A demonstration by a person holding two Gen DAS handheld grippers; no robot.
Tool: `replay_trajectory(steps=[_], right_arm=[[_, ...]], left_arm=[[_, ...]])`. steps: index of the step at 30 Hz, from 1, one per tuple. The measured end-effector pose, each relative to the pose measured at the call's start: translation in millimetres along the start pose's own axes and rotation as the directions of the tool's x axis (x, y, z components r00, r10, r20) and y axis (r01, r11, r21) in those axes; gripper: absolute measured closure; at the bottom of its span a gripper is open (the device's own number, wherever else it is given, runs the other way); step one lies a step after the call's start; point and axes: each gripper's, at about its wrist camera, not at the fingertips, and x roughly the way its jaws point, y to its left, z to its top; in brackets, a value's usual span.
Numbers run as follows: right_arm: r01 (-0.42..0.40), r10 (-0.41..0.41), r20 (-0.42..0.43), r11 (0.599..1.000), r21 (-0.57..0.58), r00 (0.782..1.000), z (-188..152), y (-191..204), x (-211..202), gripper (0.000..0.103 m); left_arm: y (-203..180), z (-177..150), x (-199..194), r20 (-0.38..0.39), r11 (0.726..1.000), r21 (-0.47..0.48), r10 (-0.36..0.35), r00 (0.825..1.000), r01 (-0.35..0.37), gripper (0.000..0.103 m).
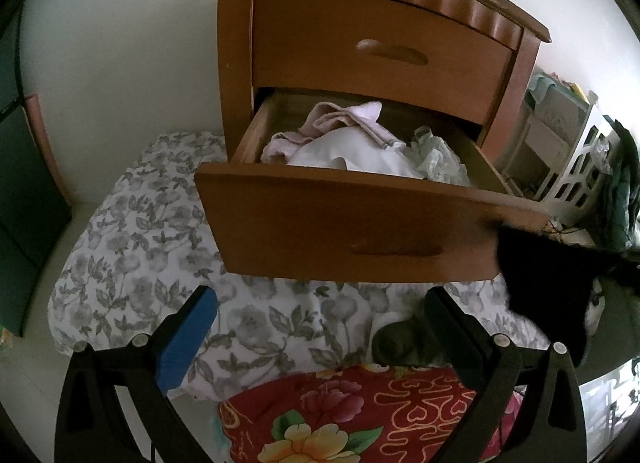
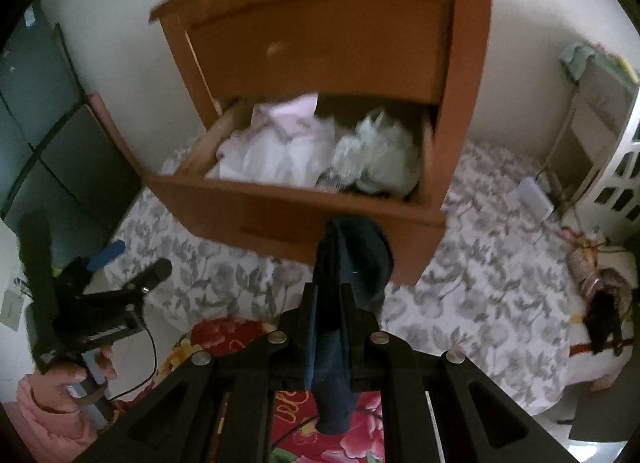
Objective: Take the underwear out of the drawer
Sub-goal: 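Lower the dark garment onto the grey garment and open the right gripper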
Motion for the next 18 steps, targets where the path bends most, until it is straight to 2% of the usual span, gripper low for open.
replay_trajectory(steps=[6, 18], right_arm=[[-0.014, 0.015, -0.095, 1.000, 0.013, 0.995, -3, 13, 47, 0.092], [0.010, -0.006, -0.161, 1.000, 0.022, 0.987, 3, 24, 90, 0.092]], left_arm=[[4, -1, 3, -0.010, 1.000, -0.011, 0.002, 1.000, -0.003, 0.000], [7, -3, 8, -0.027, 1.000, -0.014, 0.002, 1.000, -0.003, 0.000]])
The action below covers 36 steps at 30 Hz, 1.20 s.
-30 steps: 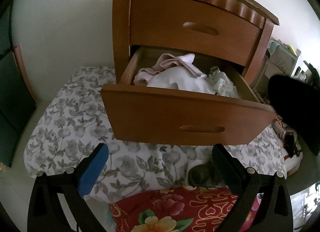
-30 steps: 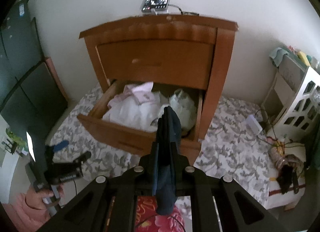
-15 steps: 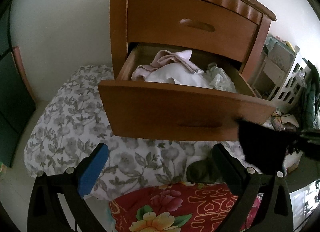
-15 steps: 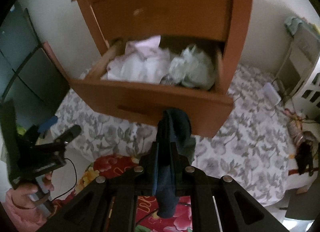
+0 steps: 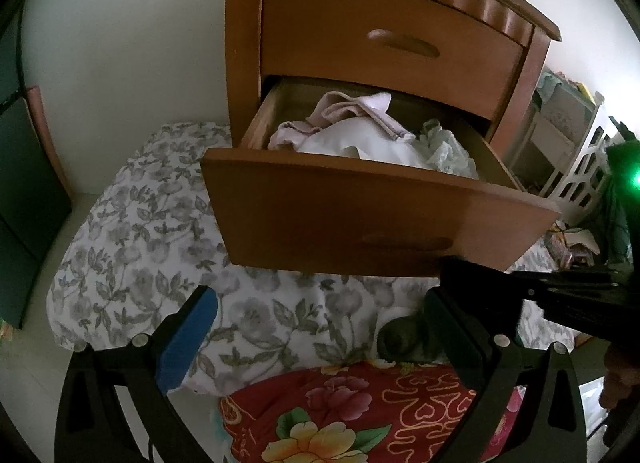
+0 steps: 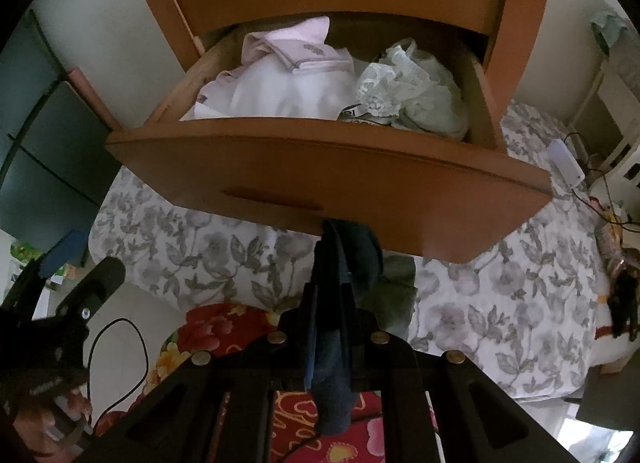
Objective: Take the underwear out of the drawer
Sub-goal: 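Lower the dark garment onto the grey garment and open the right gripper, then withdraw the right gripper from the garments back toward the drawer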
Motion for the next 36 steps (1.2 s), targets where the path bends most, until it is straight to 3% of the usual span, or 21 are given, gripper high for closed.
replay_trajectory(steps=[9, 15, 17, 20, 21, 26, 36], right_arm=[[0.022, -0.023, -0.069, 1.000, -0.014, 0.997, 1, 9, 33, 0.089], [0.021, -0.022, -0.065, 1.000, -0.011, 0.998, 3, 10, 32, 0.089], [0.023, -0.024, -0.072, 1.000, -0.014, 0.997, 3, 10, 32, 0.085], [0.034, -0.035, -0.084, 0.999, -0.018, 0.996, 1, 11, 33, 0.061], [0.036, -0.038, -0.086, 0.999, -0.018, 0.996, 0, 11, 33, 0.046], [0.040, -0.042, -0.100, 0.999, -0.024, 0.994, -3, 11, 35, 0.037], [0.055, -0.058, -0.080, 0.998, -0.033, 0.995, -5, 8, 32, 0.002]], left_arm=[[2, -1, 2, -0.007, 1.000, -0.005, 0.002, 1.000, -0.002, 0.000], [5, -2, 5, -0.020, 1.000, -0.012, -0.002, 1.000, 0.002, 0.000], [6, -2, 6, -0.021, 1.000, -0.013, -0.001, 1.000, 0.001, 0.000], [7, -1, 6, -0.023, 1.000, -0.015, 0.000, 1.000, 0.000, 0.000], [7, -1, 7, -0.024, 1.000, -0.015, 0.000, 1.000, -0.001, 0.000], [7, -1, 7, -0.025, 1.000, -0.015, 0.000, 1.000, 0.000, 0.000], [8, -3, 9, -0.029, 1.000, -0.021, 0.001, 1.000, -0.002, 0.000]])
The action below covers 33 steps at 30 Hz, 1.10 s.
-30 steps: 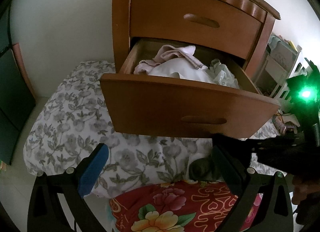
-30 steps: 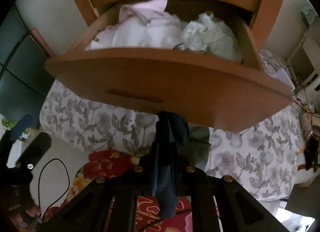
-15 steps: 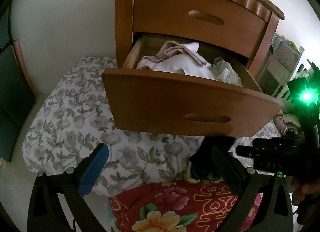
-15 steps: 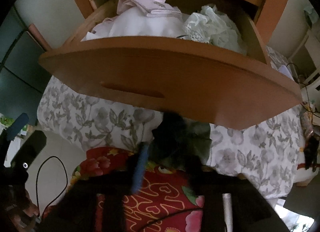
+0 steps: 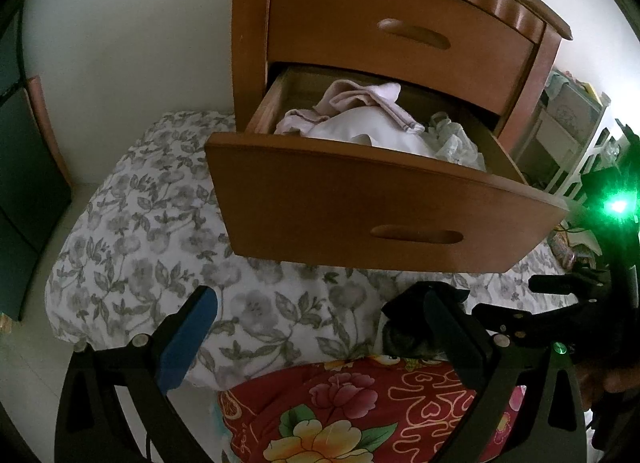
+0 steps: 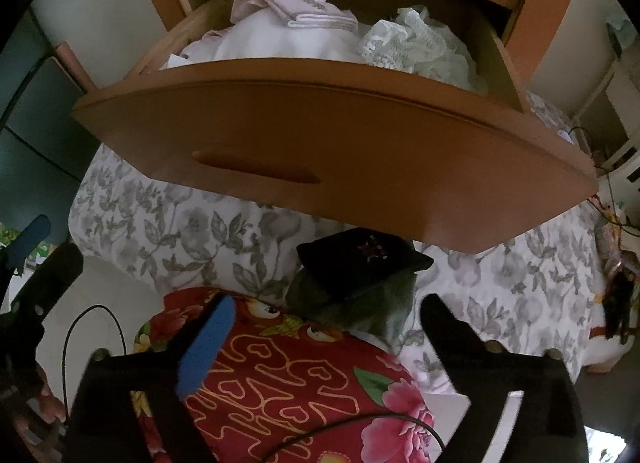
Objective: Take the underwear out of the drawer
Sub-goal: 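Withdraw the right gripper from the garments back toward the drawer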
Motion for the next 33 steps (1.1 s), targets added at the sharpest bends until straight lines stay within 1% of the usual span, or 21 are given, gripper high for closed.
replay_trajectory(steps=[2, 7, 15, 21, 29, 33], right_arm=[[0.002, -0.002, 0.000, 1.000, 0.002, 1.000, -1, -1, 1, 0.000], [0.001, -0.001, -0.006, 1.000, -0.002, 1.000, -2, 0, 3, 0.000], [0.002, -0.002, 0.017, 1.000, -0.009, 1.000, -3, -2, 2, 0.000], [-0.018, 0.018, 0.024, 1.000, -0.008, 1.000, 0, -6, -3, 0.000], [-0.026, 0.027, 0.080, 1.000, -0.009, 0.996, 10, -6, -23, 0.000], [-0.033, 0.038, 0.143, 0.999, -0.036, 0.989, 19, -2, -46, 0.000]], left_arm=[[0, 0, 0, 0.000, 1.000, 0.001, 0.000, 1.000, 0.000, 0.000], [0, 0, 0, -0.001, 1.000, 0.001, 0.001, 1.000, -0.001, 0.000], [6, -3, 5, -0.009, 1.000, -0.015, 0.013, 1.000, -0.013, 0.000], [11, 0, 12, -0.013, 0.999, -0.036, 0.013, 1.000, -0.013, 0.000], [14, 3, 22, -0.023, 0.998, -0.057, 0.003, 1.000, -0.004, 0.000], [15, 5, 26, -0.031, 0.998, -0.058, -0.006, 0.999, 0.004, 0.000]])
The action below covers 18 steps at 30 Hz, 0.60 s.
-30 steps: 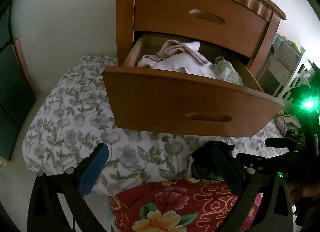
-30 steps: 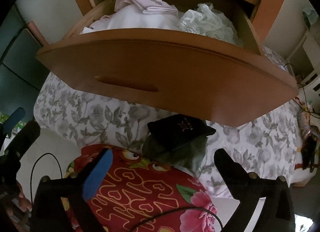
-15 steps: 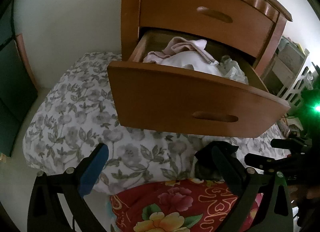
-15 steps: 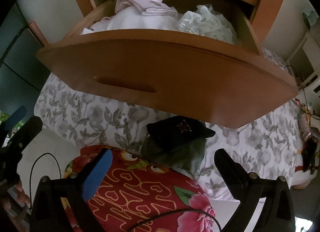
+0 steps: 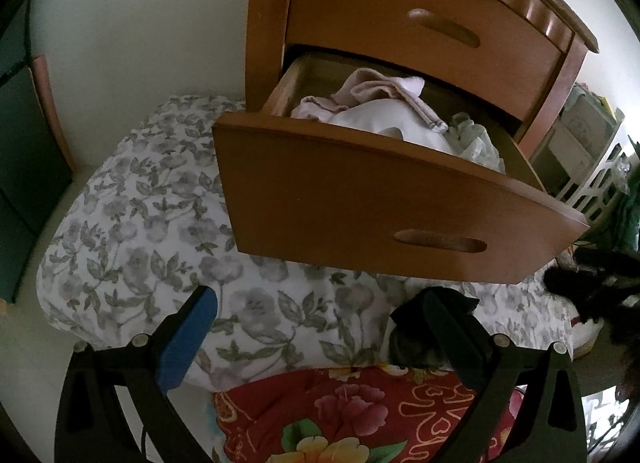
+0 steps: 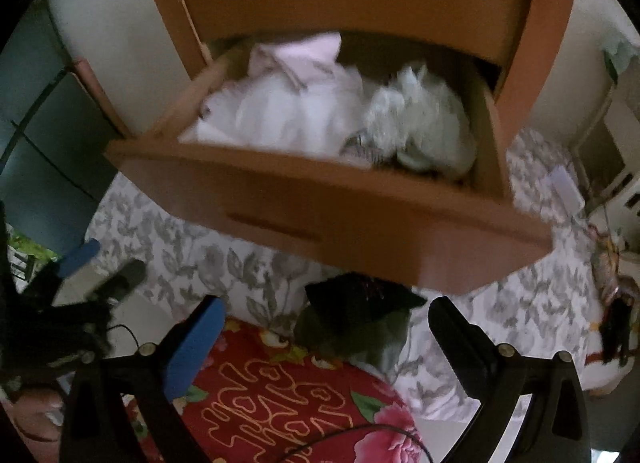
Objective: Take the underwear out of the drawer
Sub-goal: 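Withdraw the right gripper from the garments back toward the drawer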
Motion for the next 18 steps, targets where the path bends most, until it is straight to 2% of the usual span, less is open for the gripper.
replay_trajectory(steps=[5, 8, 12, 18], right_arm=[[0.002, -0.001, 0.089, 1.000, -0.013, 0.996, 22, -1, -26, 0.000], [0.029, -0.028, 0.120, 1.000, -0.005, 0.992, 36, -7, -32, 0.000], [0.053, -0.056, 0.103, 0.998, 0.028, 0.993, 50, -19, -26, 0.000], [0.070, -0.073, 0.060, 0.996, 0.050, 0.996, 64, -32, -4, 0.000]], left_arm=[[-2, 4, 4, -0.003, 1.000, 0.004, -0.020, 1.000, 0.020, 0.000], [0, 7, 8, -0.009, 1.000, -0.001, -0.032, 0.999, 0.032, 0.000], [5, 8, 15, -0.023, 0.999, -0.024, -0.045, 0.999, 0.045, 0.000], [11, 11, 26, -0.022, 0.999, -0.036, -0.013, 1.000, 0.012, 0.000]])
